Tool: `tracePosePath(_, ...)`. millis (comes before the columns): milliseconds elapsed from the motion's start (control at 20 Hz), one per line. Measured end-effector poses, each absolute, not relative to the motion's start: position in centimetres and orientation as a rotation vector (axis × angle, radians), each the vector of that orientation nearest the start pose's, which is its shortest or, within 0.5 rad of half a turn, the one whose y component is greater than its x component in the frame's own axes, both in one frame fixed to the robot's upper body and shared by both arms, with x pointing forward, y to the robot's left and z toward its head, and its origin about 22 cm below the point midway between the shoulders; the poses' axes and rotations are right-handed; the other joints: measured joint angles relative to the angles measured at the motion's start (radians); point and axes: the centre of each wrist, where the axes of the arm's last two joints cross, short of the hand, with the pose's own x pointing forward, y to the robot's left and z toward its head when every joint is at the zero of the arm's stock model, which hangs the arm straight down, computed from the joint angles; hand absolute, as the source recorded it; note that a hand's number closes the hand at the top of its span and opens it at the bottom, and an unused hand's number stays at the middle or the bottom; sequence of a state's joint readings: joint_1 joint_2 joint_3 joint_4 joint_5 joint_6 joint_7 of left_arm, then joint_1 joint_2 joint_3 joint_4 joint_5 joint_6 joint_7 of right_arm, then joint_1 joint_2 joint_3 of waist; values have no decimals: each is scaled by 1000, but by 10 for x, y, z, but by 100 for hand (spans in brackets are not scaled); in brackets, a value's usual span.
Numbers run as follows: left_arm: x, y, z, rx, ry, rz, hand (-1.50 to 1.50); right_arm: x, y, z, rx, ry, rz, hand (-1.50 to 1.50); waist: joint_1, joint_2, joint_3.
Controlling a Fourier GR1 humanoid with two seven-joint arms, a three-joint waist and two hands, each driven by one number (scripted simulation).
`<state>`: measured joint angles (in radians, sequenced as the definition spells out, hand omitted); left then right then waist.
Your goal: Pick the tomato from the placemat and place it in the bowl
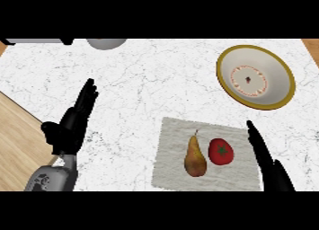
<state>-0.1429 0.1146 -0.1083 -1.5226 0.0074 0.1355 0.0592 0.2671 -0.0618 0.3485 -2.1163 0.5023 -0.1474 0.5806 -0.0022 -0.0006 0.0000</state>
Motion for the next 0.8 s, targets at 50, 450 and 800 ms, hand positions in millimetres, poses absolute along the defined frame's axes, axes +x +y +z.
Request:
tracePosePath(50,272,218,25,73,-1595,-107,0,162,-186,79,-388,-1346,221,-150,0,0,0)
tracePosePath(450,276,213,24,70,-1594,-115,0,172,-179,48,-356,-1339,188,-150,0,0,0)
tracePosePath(800,277,214,28,69,-1594,-118,0,180,-182,21,-430,-1297,218,-150,1,0,0)
